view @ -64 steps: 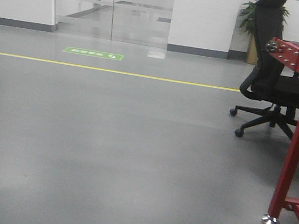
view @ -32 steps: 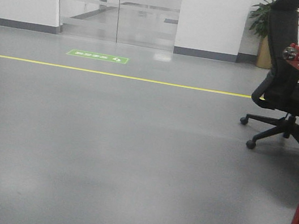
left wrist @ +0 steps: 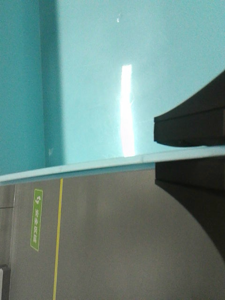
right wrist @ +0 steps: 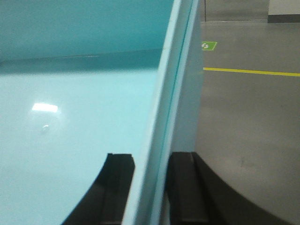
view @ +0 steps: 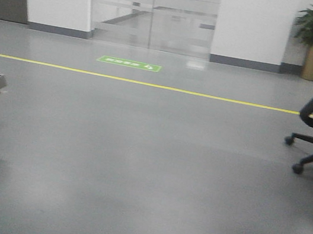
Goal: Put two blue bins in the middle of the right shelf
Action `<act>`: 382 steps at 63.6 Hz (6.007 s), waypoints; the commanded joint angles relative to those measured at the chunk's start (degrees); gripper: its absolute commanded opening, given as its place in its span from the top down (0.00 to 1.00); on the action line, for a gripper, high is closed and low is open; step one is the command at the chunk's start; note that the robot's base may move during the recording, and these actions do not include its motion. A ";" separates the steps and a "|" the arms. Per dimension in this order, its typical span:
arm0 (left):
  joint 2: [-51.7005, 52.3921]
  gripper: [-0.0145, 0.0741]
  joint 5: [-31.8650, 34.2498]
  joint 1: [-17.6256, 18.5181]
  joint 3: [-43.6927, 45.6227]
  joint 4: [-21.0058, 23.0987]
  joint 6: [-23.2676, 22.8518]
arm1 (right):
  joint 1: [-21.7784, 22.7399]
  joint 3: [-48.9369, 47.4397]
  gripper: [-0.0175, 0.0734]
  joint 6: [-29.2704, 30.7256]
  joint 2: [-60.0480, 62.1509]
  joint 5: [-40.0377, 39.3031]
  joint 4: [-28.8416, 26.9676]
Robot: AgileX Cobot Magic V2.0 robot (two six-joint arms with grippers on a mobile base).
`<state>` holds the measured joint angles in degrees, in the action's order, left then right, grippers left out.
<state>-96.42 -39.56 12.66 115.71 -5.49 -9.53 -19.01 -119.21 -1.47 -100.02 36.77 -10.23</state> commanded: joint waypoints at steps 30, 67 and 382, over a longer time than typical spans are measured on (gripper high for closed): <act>1.08 0.96 5.12 0.64 0.52 0.62 0.52 | -0.63 -1.11 0.98 0.55 1.24 -7.31 -3.56; 1.08 0.96 5.12 0.64 0.52 0.62 0.52 | -0.63 -1.11 0.98 0.55 1.24 -7.31 -3.56; 1.03 0.96 -15.63 0.64 0.52 -7.13 0.52 | -3.58 -1.35 0.98 -0.51 -2.11 6.08 -11.49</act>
<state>-95.85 -57.28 12.66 115.71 -10.76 -9.64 -20.75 -119.21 -1.31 -102.13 47.92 -14.70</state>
